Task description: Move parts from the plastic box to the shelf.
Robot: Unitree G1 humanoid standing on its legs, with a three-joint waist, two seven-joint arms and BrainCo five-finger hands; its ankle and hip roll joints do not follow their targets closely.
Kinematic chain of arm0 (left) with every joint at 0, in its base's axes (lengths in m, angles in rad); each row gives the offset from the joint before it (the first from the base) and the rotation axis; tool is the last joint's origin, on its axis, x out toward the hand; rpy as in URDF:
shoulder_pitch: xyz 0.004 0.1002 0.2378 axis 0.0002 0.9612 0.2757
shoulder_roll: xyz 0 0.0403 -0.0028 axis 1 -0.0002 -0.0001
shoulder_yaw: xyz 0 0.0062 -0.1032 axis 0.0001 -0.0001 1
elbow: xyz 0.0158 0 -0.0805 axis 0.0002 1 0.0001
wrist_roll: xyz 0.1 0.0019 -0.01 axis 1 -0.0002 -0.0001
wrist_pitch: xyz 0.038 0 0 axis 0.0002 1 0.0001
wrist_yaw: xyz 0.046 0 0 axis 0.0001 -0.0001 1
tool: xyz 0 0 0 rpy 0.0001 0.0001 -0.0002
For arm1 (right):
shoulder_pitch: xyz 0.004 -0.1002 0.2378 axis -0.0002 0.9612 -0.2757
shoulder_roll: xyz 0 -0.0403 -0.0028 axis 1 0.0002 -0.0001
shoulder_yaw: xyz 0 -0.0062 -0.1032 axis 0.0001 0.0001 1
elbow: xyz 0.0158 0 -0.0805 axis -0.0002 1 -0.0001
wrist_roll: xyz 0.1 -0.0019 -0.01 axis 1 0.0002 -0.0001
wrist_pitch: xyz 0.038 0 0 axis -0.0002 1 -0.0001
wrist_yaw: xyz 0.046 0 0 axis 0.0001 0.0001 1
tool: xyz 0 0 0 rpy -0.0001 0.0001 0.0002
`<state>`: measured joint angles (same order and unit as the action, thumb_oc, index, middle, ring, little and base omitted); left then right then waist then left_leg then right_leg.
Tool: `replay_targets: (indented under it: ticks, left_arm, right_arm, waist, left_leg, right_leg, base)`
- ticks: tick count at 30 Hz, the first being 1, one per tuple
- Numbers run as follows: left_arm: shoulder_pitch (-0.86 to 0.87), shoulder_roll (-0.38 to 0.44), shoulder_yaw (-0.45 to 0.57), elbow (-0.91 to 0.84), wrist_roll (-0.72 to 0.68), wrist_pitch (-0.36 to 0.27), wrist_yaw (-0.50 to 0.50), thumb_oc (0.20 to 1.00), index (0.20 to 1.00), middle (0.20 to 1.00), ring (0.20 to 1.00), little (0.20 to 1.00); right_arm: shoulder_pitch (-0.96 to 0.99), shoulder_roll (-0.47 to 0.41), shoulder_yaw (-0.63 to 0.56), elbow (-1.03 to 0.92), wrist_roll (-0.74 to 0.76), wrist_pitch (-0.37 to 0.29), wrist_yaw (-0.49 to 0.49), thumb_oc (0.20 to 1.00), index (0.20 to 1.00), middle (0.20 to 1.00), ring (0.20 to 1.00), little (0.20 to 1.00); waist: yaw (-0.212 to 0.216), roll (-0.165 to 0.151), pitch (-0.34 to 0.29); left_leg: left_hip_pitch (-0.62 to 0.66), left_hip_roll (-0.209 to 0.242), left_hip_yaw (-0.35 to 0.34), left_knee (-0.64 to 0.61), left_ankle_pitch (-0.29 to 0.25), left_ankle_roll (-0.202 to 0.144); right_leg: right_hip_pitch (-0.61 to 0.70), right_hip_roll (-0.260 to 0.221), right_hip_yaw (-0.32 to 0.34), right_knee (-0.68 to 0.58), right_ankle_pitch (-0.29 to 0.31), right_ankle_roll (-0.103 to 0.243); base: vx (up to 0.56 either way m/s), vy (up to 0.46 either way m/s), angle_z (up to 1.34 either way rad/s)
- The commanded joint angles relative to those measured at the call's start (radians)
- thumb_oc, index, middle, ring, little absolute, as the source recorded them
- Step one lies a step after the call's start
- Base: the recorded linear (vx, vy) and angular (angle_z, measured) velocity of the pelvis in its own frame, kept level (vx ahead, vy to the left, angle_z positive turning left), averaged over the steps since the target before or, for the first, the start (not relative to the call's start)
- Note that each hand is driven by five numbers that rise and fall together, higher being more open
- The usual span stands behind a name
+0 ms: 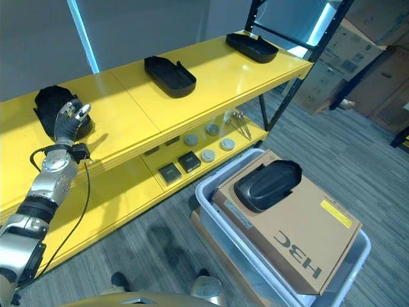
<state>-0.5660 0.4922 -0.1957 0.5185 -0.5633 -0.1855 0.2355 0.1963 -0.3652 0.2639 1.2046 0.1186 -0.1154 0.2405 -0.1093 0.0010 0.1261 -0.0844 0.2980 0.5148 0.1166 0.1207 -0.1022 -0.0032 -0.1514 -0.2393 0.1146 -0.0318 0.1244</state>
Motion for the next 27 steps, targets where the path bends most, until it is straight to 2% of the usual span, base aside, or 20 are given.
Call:
replay_targets:
  ticks: [1, 4, 6, 8, 9, 11, 15, 19, 21, 22, 23, 24, 25, 27]
  left_arm:
    - [0.013, 0.058, 0.073, -0.121, 0.062, -0.046, -0.055, 1.000, 1.000, 1.000, 1.000, 1.000]
    - [0.145, 0.049, 0.124, -0.326, 0.053, 0.007, -0.118, 1.000, 1.000, 1.000, 1.000, 1.000]
    - [0.300, 0.027, 0.190, -0.463, -0.039, 0.027, -0.211, 1.000, 1.000, 1.000, 1.000, 1.000]
    - [0.348, 0.023, 0.205, -0.486, -0.052, 0.030, -0.237, 1.000, 1.000, 1.000, 1.000, 1.000]
    - [0.445, 0.014, 0.233, -0.523, -0.110, 0.037, -0.290, 1.000, 1.000, 1.000, 1.000, 1.000]
    - [0.470, 0.010, 0.246, -0.529, -0.145, 0.043, -0.300, 1.000, 1.000, 1.000, 1.000, 1.000]
    - [0.565, -0.014, 0.294, -0.564, -0.196, 0.034, -0.340, 1.000, 1.000, 1.000, 1.000, 1.000]
    - [0.585, -0.037, 0.277, -0.605, -0.225, 0.049, -0.363, 1.000, 1.000, 1.000, 1.000, 1.000]
    - [0.581, -0.046, 0.261, -0.615, -0.248, 0.050, -0.384, 1.000, 1.000, 1.000, 1.000, 1.000]
    - [0.571, -0.051, 0.255, -0.639, -0.269, 0.052, -0.411, 1.000, 1.000, 1.000, 1.000, 1.000]
    - [0.568, -0.054, 0.262, -0.671, -0.327, 0.080, -0.428, 1.000, 1.000, 1.000, 1.000, 1.000]
    - [0.567, -0.055, 0.270, -0.696, -0.330, 0.082, -0.420, 1.000, 1.000, 1.000, 1.000, 1.000]
    - [0.548, -0.061, 0.274, -0.722, -0.310, 0.087, -0.422, 1.000, 1.000, 1.000, 1.000, 1.000]
    - [0.530, -0.061, 0.271, -0.728, -0.305, 0.099, -0.433, 1.000, 1.000, 1.000, 1.000, 1.000]
  right_arm:
    - [0.004, 0.008, -0.018, 0.031, 0.047, -0.023, 0.021, 1.000, 1.000, 1.000, 1.000, 1.000]
    - [-0.003, 0.025, -0.045, 0.033, 0.089, -0.022, 0.023, 1.000, 1.000, 1.000, 1.000, 1.000]
    - [-0.009, 0.041, -0.077, 0.038, 0.137, -0.032, 0.028, 1.000, 1.000, 1.000, 1.000, 1.000]
    - [-0.014, 0.042, -0.086, 0.037, 0.155, -0.034, 0.033, 1.000, 1.000, 1.000, 1.000, 1.000]
    - [-0.040, 0.038, -0.109, 0.044, 0.239, -0.032, 0.041, 1.000, 1.000, 1.000, 1.000, 1.000]
    - [-0.047, 0.033, -0.116, 0.046, 0.254, -0.029, 0.044, 1.000, 1.000, 1.000, 1.000, 1.000]
    - [-0.067, 0.018, -0.127, 0.046, 0.222, -0.011, 0.039, 1.000, 1.000, 1.000, 1.000, 1.000]
    - [-0.084, -0.007, -0.125, 0.056, 0.213, -0.022, 0.033, 1.000, 1.000, 1.000, 1.000, 1.000]
    - [-0.090, -0.017, -0.123, 0.050, 0.226, -0.011, 0.032, 1.000, 1.000, 1.000, 1.000, 1.000]
    - [-0.084, -0.030, -0.134, 0.042, 0.228, 0.000, 0.024, 1.000, 1.000, 1.000, 1.000, 1.000]
    - [-0.079, -0.042, -0.141, 0.046, 0.236, 0.000, 0.012, 1.000, 1.000, 1.000, 1.000, 1.000]
    - [-0.091, -0.052, -0.138, 0.047, 0.224, -0.002, 0.009, 1.000, 1.000, 1.000, 1.000, 1.000]
    - [-0.102, -0.063, -0.141, 0.056, 0.246, -0.020, 0.005, 1.000, 1.000, 1.000, 1.000, 1.000]
    - [-0.090, -0.061, -0.152, 0.054, 0.293, -0.033, -0.010, 1.000, 1.000, 1.000, 1.000, 1.000]
  waist:
    - [0.009, -0.015, 0.001]
    - [0.037, -0.009, 0.006]
    - [0.070, 0.004, 0.013]
    - [0.079, 0.011, 0.014]
    - [0.107, 0.031, 0.016]
    - [0.116, 0.039, 0.016]
    - [0.140, 0.065, 0.027]
    - [0.134, 0.071, 0.037]
    - [0.128, 0.070, 0.039]
    - [0.126, 0.067, 0.039]
    - [0.137, 0.045, 0.036]
    - [0.154, 0.015, 0.033]
    - [0.159, 0.005, 0.037]
    - [0.144, 0.008, 0.044]
  left_leg:
    - [-0.170, 0.085, -0.090, 0.046, 0.052, -0.054]
    - [-0.150, 0.057, -0.108, 0.024, 0.045, -0.051]
    - [-0.131, 0.029, -0.132, -0.003, 0.044, -0.046]
    - [-0.125, 0.022, -0.139, -0.015, 0.047, -0.044]
    - [-0.107, 0.013, -0.152, -0.052, 0.067, -0.046]
    - [-0.104, 0.019, -0.153, -0.058, 0.084, -0.052]
    - [-0.092, 0.071, -0.132, -0.048, 0.154, -0.083]
    - [-0.086, 0.088, -0.157, -0.046, 0.195, -0.108]
    - [-0.081, 0.082, -0.175, -0.058, 0.208, -0.113]
    - [-0.078, 0.032, -0.242, -0.096, 0.202, -0.084]
    - [-0.084, -0.077, -0.387, -0.064, 0.119, -0.039]
    - [-0.075, -0.208, -0.518, 0.016, -0.023, 0.015]
    - [-0.070, -0.290, -0.581, 0.033, -0.081, 0.047]
    - [-0.061, -0.301, -0.575, 0.031, -0.087, 0.058]
  right_leg:
    - [0.111, -0.040, -0.056, -0.065, -0.015, -0.011]
    - [0.115, -0.039, -0.065, -0.051, -0.026, -0.016]
    - [0.118, -0.035, -0.070, -0.031, -0.040, -0.024]
    - [0.119, -0.033, -0.073, -0.021, -0.046, -0.028]
    - [0.115, -0.024, -0.088, 0.026, -0.079, -0.044]
    - [0.108, -0.020, -0.102, 0.048, -0.092, -0.052]
    - [0.080, -0.018, -0.156, 0.102, -0.116, -0.078]
    - [0.062, 0.013, -0.140, 0.073, -0.093, -0.087]
    - [0.057, 0.026, -0.123, 0.047, -0.075, -0.085]
    - [0.042, 0.051, -0.061, -0.024, -0.015, -0.078]
    - [0.031, 0.055, 0.023, -0.075, 0.025, -0.069]
    - [0.015, 0.046, 0.109, -0.106, 0.050, -0.062]
    - [-0.011, 0.055, 0.165, -0.118, 0.070, -0.059]
    - [-0.015, 0.061, 0.185, -0.122, 0.081, -0.057]
  base:
    - [-0.10, -0.045, 0.16]
    - [-0.11, -0.038, 0.20]
    - [-0.20, -0.056, 0.30]
    - [-0.26, -0.049, 0.42]
    - [-0.32, -0.051, 0.31]
    - [-0.22, -0.039, 0.21]
    - [-0.15, -0.081, -0.11]
    - [-0.14, -0.117, -0.30]
    - [-0.18, -0.110, -0.27]
    - [-0.23, -0.095, -0.39]
    - [-0.25, -0.037, -0.93]
    - [-0.25, 0.102, -1.90]
    - [-0.22, 0.152, -2.97]
    - [-0.13, 0.204, -2.89]
